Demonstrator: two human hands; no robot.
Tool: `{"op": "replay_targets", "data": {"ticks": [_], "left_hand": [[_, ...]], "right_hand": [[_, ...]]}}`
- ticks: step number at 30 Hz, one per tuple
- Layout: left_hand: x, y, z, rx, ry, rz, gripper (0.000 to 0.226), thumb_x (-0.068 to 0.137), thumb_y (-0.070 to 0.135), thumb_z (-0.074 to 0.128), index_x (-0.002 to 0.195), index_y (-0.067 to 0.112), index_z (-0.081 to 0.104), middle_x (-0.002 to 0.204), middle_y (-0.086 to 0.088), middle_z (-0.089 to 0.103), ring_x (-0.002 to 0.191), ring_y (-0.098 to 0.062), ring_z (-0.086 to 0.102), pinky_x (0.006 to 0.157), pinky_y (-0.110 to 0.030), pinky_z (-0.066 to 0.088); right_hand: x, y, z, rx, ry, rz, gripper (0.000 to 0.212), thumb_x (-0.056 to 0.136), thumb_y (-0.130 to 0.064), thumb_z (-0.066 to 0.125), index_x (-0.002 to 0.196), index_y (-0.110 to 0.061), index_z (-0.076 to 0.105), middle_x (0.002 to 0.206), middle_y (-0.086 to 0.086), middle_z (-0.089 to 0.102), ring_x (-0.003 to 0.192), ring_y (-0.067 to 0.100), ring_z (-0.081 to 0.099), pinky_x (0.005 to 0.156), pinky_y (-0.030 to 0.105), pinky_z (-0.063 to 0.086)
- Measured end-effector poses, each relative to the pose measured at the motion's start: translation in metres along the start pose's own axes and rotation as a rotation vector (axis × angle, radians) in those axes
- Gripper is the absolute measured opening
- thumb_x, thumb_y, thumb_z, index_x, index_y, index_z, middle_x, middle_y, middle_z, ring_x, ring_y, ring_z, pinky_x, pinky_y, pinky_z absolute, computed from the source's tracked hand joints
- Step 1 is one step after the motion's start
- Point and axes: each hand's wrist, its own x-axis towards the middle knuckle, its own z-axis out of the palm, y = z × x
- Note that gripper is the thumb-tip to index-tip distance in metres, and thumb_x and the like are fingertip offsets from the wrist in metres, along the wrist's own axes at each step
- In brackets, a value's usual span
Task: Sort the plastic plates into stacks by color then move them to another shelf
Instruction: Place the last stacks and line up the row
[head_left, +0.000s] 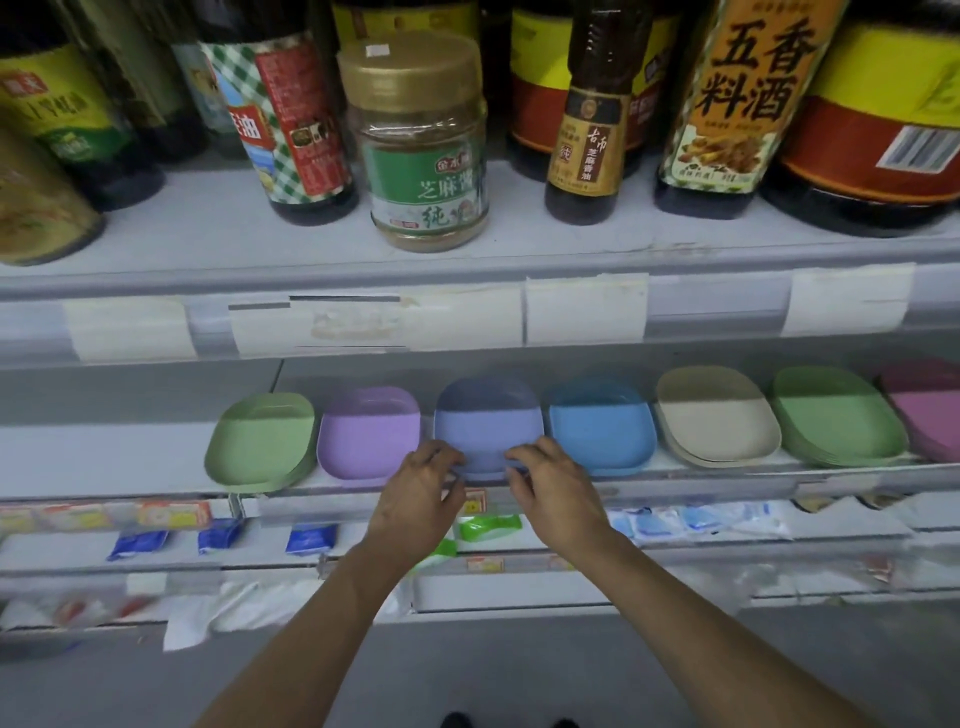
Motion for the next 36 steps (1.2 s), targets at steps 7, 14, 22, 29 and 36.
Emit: {"op": "replay_targets", "data": {"ticks": [7,14,22,29,36], "left_hand": [[-0.002,-0.009,0.002,-0.028,-0.002,0.034,0.025,0.090,0.019,0.064,0.114,0.019,0.066,0.121,0.000,0.059,0.101,-0.022,0.063,0.085,-0.039,0.056],[0.004,0.023,0.004,0.047,0.134,0.094,0.024,0.082,0.020,0.072,0.106,0.021,0.070,0.113,-0.002,0.062,0.095,-0.026,0.065,0.071,-0.039,0.058],[0.029,0.100,0.049,0.062,-0.036,0.228,0.031,0.091,0.027,0.060,0.122,0.028,0.063,0.123,0.005,0.057,0.102,-0.021,0.063,0.082,-0.038,0.054],[0.030,0.117,0.078,0.065,-0.090,0.086,0.035,0.091,0.021,0.063,0.126,0.021,0.064,0.128,0.001,0.059,0.111,-0.019,0.061,0.097,-0.034,0.051],[0.018,0.116,0.077,0.059,-0.053,0.047,0.032,0.090,0.023,0.062,0.122,0.021,0.062,0.125,0.001,0.060,0.107,-0.022,0.062,0.089,-0.038,0.054]], "right_hand": [[-0.003,-0.009,0.003,0.031,-0.001,0.029,0.020,0.102,-0.029,0.057,0.118,-0.021,0.065,0.117,-0.001,0.056,0.099,0.020,0.064,0.083,0.036,0.053],[-0.021,0.013,-0.045,-0.130,0.149,0.135,0.022,0.100,-0.036,0.055,0.118,-0.028,0.065,0.125,-0.007,0.049,0.088,0.020,0.067,0.070,0.035,0.054],[-0.033,0.095,-0.087,-0.161,0.114,0.172,0.027,0.101,-0.030,0.056,0.125,-0.025,0.068,0.130,-0.008,0.054,0.090,0.019,0.069,0.074,0.036,0.056],[-0.028,0.130,-0.064,0.020,0.049,0.027,0.021,0.098,-0.017,0.060,0.117,-0.017,0.071,0.121,-0.003,0.058,0.097,0.019,0.066,0.089,0.034,0.055],[-0.028,0.126,-0.066,0.031,0.003,-0.048,0.024,0.101,-0.021,0.056,0.122,-0.018,0.066,0.124,-0.005,0.053,0.109,0.014,0.058,0.092,0.034,0.052]]}}
